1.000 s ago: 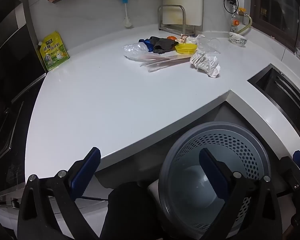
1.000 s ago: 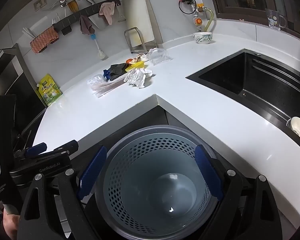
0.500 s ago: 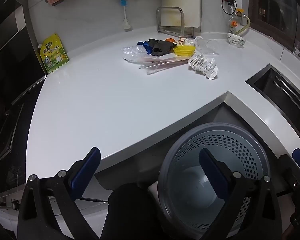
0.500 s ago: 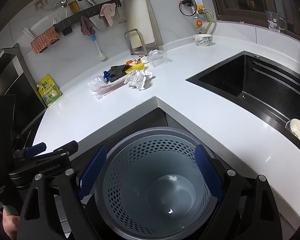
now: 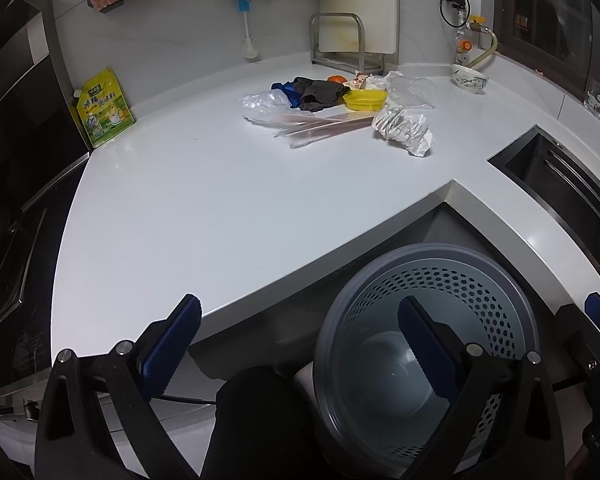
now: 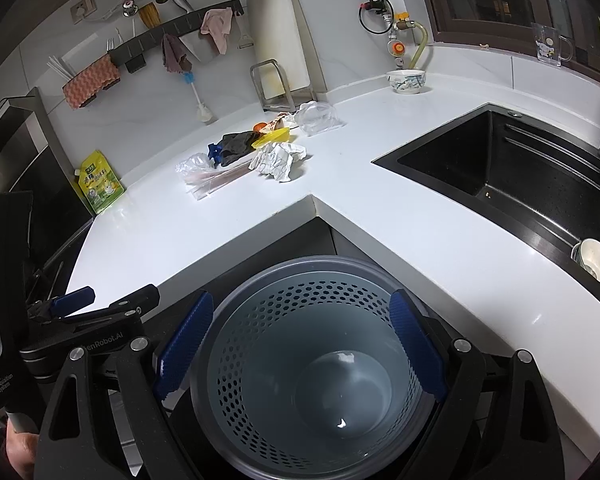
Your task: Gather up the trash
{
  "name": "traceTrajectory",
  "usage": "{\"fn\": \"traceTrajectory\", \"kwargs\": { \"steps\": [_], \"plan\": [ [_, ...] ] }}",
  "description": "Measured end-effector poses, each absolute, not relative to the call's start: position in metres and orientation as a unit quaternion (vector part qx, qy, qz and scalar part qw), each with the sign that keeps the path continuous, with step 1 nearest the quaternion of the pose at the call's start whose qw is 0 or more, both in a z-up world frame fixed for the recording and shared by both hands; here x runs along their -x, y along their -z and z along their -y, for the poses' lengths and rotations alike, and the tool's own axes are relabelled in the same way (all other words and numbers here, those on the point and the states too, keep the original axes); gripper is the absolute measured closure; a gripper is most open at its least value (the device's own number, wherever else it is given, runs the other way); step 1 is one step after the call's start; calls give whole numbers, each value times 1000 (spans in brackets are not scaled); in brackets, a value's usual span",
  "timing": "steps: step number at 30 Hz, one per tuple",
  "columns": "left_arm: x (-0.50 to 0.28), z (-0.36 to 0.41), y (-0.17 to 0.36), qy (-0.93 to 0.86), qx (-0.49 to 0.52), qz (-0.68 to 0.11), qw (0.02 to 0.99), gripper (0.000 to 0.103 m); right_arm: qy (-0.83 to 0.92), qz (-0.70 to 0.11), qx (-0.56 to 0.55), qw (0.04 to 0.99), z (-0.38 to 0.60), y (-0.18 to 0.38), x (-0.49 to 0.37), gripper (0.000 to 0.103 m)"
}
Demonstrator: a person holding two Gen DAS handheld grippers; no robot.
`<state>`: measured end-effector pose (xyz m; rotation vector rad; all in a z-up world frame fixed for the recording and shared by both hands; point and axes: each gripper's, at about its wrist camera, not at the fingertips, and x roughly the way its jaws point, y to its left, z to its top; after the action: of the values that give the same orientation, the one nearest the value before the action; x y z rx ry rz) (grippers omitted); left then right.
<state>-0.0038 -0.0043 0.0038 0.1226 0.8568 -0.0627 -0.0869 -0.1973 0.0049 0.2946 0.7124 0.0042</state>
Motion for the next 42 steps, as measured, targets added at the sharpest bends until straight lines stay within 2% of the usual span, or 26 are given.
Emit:
{"fn": "traceTrajectory", "kwargs": {
  "steps": [42],
  "plan": [
    [2, 6, -3, 31, -60, -417, 906, 6, -5, -344, -146, 928, 199, -13, 86, 17]
  ]
}}
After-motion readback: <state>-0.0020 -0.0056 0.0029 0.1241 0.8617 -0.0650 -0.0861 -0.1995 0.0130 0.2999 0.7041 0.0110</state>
